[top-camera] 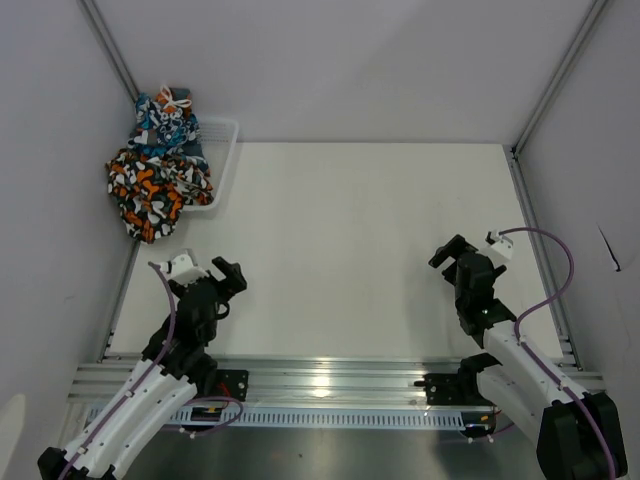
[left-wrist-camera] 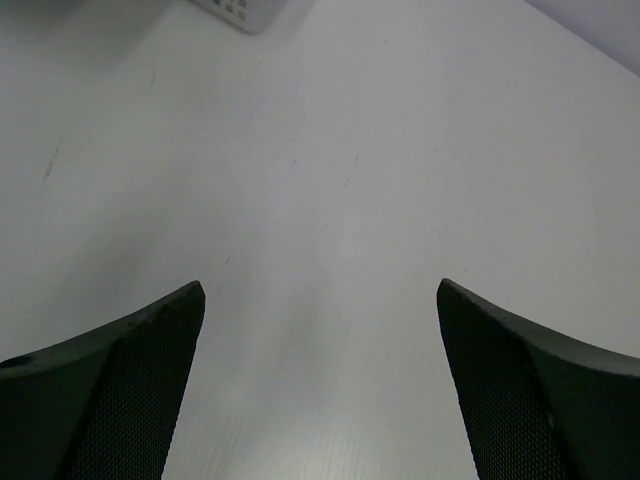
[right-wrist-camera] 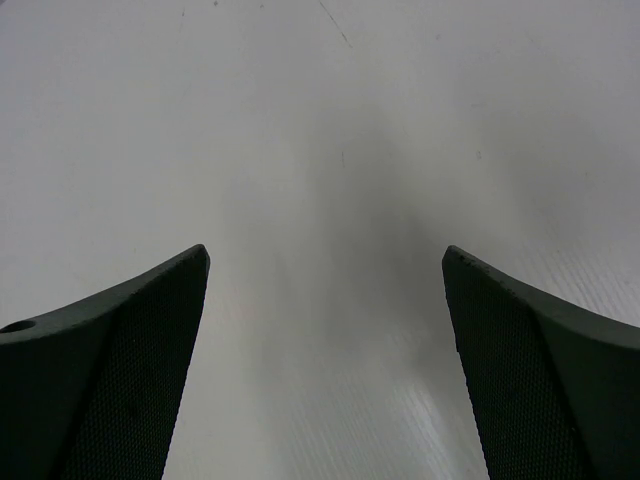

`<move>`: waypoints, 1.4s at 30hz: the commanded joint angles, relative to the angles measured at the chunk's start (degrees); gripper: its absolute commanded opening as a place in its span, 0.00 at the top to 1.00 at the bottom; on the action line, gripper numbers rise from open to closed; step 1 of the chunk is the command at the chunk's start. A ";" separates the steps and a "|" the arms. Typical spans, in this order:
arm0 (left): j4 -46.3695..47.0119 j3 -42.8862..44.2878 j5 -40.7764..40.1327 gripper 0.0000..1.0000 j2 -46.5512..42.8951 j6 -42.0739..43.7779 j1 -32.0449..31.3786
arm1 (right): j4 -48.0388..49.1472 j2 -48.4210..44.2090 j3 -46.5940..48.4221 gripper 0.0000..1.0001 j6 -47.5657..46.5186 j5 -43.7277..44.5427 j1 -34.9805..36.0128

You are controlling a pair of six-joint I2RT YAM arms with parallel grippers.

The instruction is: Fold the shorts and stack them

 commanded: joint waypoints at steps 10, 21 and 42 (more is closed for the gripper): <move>-16.26 25.93 -5.78 0.01 16.48 -11.32 11.32 | 2.37 0.39 1.93 0.01 1.09 -1.35 -0.55; -14.32 47.20 11.99 0.01 42.48 -5.34 37.44 | 3.42 2.77 2.37 0.01 1.36 -4.60 -0.81; 0.44 45.90 26.58 1.00 63.69 -16.77 51.77 | 2.37 1.28 2.63 0.00 1.01 -5.39 -0.99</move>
